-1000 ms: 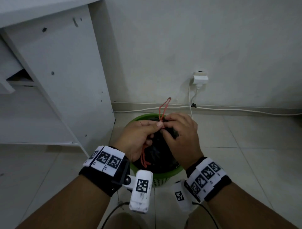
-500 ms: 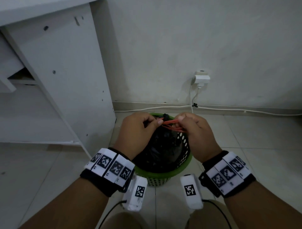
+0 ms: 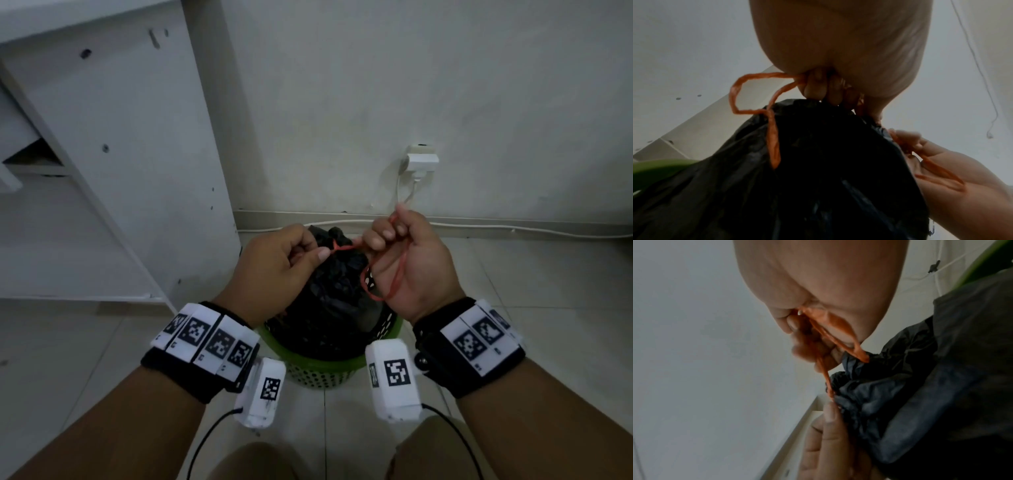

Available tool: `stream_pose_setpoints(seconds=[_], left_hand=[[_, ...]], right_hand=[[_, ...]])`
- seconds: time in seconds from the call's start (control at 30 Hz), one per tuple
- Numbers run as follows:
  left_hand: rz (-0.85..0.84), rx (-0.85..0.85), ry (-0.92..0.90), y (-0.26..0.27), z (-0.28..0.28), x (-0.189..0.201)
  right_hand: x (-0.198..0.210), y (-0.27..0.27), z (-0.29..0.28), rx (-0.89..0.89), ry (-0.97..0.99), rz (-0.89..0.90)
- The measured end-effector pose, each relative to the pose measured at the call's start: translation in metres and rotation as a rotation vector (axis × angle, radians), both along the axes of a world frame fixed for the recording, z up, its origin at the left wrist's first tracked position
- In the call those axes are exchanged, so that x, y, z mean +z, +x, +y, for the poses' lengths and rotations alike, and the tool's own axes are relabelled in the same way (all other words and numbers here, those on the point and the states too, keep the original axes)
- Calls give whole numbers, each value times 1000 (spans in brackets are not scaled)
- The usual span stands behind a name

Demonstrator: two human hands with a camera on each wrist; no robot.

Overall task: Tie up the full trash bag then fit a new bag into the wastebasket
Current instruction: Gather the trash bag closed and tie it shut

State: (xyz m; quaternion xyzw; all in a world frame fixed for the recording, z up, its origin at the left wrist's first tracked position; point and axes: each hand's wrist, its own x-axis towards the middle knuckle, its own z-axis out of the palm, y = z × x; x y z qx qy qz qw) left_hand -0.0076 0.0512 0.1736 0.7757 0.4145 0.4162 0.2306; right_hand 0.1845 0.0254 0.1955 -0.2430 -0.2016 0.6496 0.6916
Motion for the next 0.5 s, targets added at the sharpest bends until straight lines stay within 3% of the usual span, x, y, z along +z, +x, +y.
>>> stream_pose_setpoints(seconds=[0.13,0.3,0.5], left_hand=[[109,-62,-137,-21,10,-24],[233,-142,-213,-49,10,-49],[320,-144,-238,-54,10,-65]], right_hand=[[-23,6,2,-13,-84,-157],[-54,17,-4,17,-104,-488],[-75,26,-5,56,-152,-704]])
